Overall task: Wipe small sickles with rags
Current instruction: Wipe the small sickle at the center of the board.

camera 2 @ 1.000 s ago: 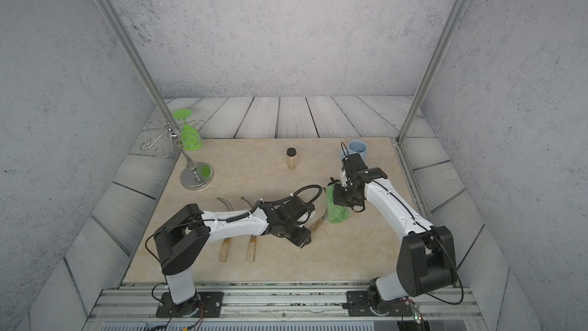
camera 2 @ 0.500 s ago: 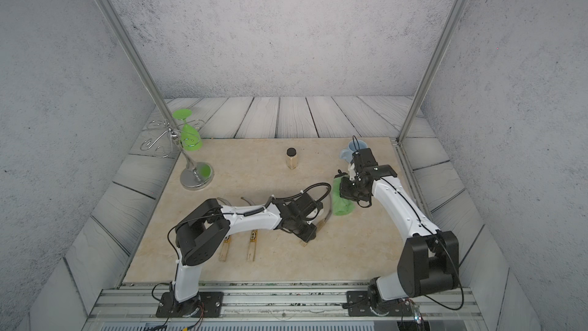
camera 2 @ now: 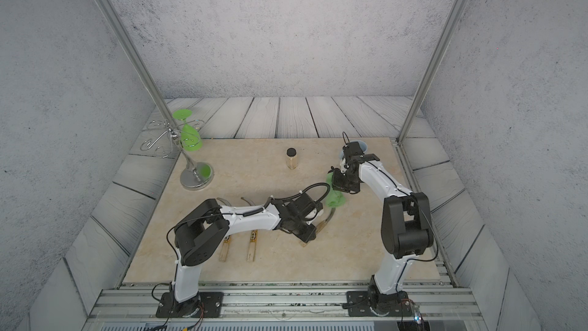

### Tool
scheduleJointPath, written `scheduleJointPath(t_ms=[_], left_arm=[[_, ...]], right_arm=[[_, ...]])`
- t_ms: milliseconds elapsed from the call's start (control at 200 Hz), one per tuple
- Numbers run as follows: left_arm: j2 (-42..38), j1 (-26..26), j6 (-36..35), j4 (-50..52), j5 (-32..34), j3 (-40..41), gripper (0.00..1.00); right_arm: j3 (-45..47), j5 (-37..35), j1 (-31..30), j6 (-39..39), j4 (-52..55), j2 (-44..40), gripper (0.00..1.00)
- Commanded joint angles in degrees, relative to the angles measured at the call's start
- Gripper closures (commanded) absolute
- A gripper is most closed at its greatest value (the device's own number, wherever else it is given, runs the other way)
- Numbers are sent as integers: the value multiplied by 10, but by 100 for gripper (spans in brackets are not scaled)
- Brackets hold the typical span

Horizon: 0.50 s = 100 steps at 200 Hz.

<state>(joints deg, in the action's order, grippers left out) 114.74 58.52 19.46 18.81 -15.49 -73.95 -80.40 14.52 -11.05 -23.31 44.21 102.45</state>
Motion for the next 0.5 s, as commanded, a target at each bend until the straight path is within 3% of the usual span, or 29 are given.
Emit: scheduleJointPath(t_ms=[0,240,495], left_arm=[[-4,0,5,40,-7,26,99],[-4,-1,14,38,-11,34,99],[-4,0,22,37,-16,31,100]], right_arm=[[-43,-25,2,4,16,51,91],[-133,-34,2,16,67,163,91],[-98,-63,1,27,90,199,92]])
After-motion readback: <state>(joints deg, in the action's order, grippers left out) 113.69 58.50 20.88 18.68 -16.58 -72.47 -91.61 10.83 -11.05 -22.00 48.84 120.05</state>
